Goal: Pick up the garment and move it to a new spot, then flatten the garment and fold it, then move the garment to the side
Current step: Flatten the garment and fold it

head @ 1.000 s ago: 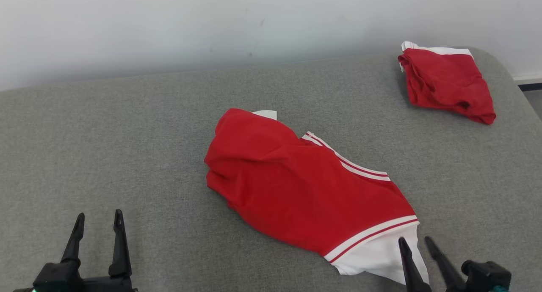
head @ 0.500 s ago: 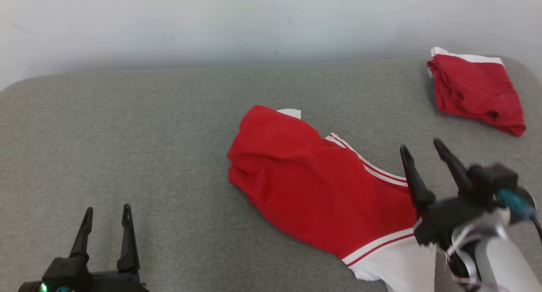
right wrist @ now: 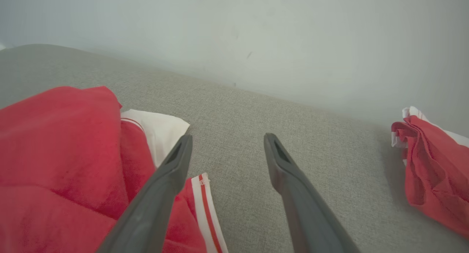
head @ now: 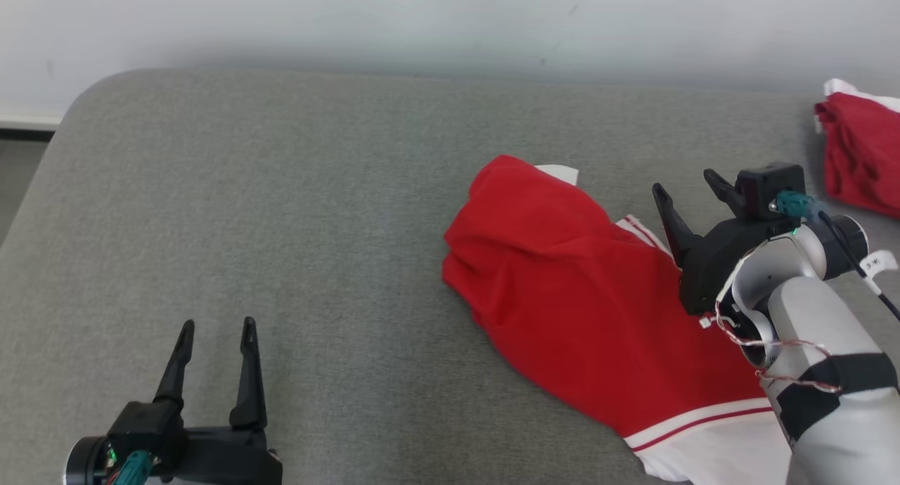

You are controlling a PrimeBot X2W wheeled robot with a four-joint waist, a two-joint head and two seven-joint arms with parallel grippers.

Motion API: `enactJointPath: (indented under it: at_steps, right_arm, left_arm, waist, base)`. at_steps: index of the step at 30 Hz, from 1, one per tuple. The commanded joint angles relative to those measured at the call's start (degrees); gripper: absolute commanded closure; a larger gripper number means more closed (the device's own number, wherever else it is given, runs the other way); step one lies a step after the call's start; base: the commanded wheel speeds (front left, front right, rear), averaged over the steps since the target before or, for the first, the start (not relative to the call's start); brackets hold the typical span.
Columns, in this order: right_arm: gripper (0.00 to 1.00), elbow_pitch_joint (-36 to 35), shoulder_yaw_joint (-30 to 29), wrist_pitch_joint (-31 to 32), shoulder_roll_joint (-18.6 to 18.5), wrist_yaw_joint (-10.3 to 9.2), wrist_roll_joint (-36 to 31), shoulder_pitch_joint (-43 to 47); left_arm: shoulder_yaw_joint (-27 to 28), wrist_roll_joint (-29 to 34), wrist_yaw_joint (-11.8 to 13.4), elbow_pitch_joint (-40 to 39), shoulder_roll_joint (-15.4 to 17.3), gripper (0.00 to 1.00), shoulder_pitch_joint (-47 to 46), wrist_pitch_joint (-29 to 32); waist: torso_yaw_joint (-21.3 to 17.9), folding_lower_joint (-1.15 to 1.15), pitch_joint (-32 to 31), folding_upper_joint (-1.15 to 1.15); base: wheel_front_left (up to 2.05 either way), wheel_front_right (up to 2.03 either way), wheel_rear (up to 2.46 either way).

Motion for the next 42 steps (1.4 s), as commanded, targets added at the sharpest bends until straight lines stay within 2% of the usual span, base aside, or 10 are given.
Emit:
enactJointPath:
  at_steps: [1,9,15,16,17,18,21,26,37,42]
  right_arm:
    - [0.0,1.13,0.63,0.16,-0.1,-0.14,0.71,-0.93]
    - [0.0,13.87,7.81,4.72,-1.17,-0.14,4.46,-7.88]
    - [0.0,19.64,13.5,9.42,-1.06,-0.13,9.36,-10.47]
    - [0.18,20.0,14.55,10.02,-0.99,-0.13,10.27,-10.42]
    - [0.88,19.93,15.44,9.99,-0.95,-0.12,11.2,-10.57]
    - [1.0,19.82,16.03,9.64,-1.09,-0.13,12.24,-11.02]
    - [1.0,19.04,17.41,7.13,-2.1,-0.13,14.29,-12.77]
    - [1.0,20.37,15.6,-1.68,-4.59,-0.13,15.6,-16.6]
    - [1.0,34.42,6.35,-14.32,-11.44,-0.13,12.94,-23.8]
    - [1.0,38.4,4.43,-17.09,-11.59,-0.13,10.11,-25.27]
  left_arm:
    - [0.1,0.21,-0.27,0.25,-0.29,0.0,-1.06,-0.17]
    - [0.77,1.68,-2.15,1.35,-2.44,0.0,-3.09,-0.18]
    - [1.64,2.75,-3.32,2.05,-3.52,0.0,-4.18,-0.17]
    - [1.82,2.95,-3.31,2.15,-3.71,0.0,-4.25,-0.17]
    - [2.06,3.1,-3.58,2.27,-3.84,0.0,-4.25,-0.18]
    - [2.3,3.09,-3.74,2.33,-3.95,0.0,-4.22,-0.17]
    - [3.08,3.33,-4.14,2.6,-4.25,0.0,-3.92,-0.18]
    - [3.96,4.2,-4.61,2.61,-4.86,0.0,-3.35,-0.17]
    - [4.42,5.49,-5.75,2.19,-6.11,0.0,-2.88,-0.18]
    - [4.35,5.75,-6.34,2.73,-6.59,0.0,-3.66,-0.17]
  waist:
    - [2.05,0.0,1.63,0.0]
    - [4.19,0.0,3.88,0.0]
    - [4.76,0.0,4.69,0.0]
    - [4.77,0.0,4.72,0.0]
    - [4.77,0.0,4.72,0.0]
    - [4.75,0.0,4.71,0.0]
    - [4.53,0.0,4.44,0.0]
    - [4.27,0.0,3.66,0.0]
    - [5.43,0.0,3.5,0.0]
    - [5.87,0.0,3.91,0.0]
  base:
    - [0.0,0.0,0.0]
    - [0.0,0.0,0.0]
    - [0.0,0.0,0.0]
    - [0.0,0.0,0.0]
    - [0.0,0.0,0.0]
    - [0.0,0.0,0.0]
    - [0.0,0.0,0.0]
    - [0.0,0.0,0.0]
    - [0.0,0.0,0.0]
    - [0.0,0.0,0.0]
